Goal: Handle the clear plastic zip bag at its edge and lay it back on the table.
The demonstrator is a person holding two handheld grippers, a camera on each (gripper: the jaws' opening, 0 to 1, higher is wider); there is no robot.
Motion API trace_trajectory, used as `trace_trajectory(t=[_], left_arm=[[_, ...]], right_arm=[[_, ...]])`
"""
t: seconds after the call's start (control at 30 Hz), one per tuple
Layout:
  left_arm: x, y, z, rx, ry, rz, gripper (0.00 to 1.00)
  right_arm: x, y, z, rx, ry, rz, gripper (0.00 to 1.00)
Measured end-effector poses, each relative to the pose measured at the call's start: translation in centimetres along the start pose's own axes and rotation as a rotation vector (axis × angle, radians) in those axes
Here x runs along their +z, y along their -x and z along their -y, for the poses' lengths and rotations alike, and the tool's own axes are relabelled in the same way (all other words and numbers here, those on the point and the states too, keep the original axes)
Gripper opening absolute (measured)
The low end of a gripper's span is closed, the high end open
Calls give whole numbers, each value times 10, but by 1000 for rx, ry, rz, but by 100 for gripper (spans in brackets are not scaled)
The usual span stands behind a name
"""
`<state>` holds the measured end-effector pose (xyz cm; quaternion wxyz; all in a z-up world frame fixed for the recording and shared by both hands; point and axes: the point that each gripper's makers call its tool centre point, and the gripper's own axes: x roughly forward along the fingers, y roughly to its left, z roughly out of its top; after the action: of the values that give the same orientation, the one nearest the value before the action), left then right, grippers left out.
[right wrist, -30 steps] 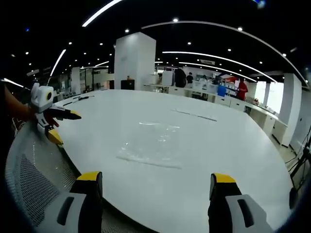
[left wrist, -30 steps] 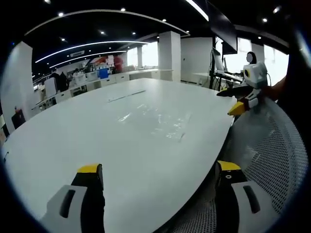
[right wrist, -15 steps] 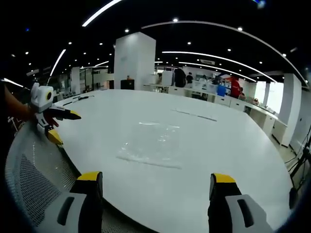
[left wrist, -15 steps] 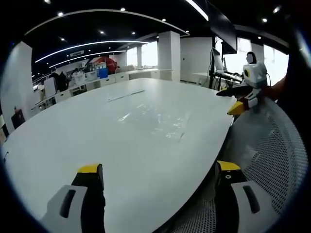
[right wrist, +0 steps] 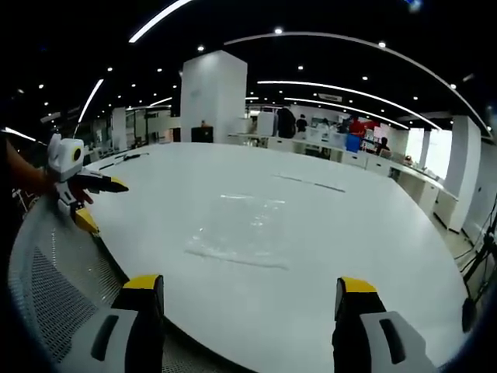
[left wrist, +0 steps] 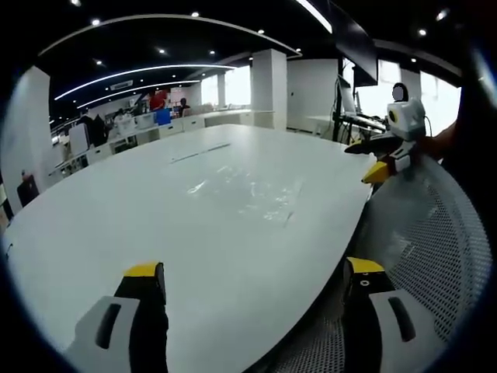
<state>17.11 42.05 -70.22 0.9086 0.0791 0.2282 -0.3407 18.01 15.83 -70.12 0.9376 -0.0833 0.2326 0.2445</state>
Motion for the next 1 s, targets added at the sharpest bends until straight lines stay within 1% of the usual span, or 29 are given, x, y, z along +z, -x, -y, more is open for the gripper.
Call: trace_trajectory(t=[0.13, 0.3, 0.5, 1.0], left_arm=[[0, 0, -1, 2, 0, 3, 95], [1, 1, -1, 1, -2, 5, 95], [1, 1, 0, 0, -3, 5, 95], [1, 0, 0, -2, -6, 6, 94]], right_arm=[[2, 1, 2, -13, -10, 8, 92], [4, 3, 3, -21, 2, 5, 92], [15, 2, 8, -20, 24, 5, 92], [25, -5, 19, 4, 137, -18, 90]])
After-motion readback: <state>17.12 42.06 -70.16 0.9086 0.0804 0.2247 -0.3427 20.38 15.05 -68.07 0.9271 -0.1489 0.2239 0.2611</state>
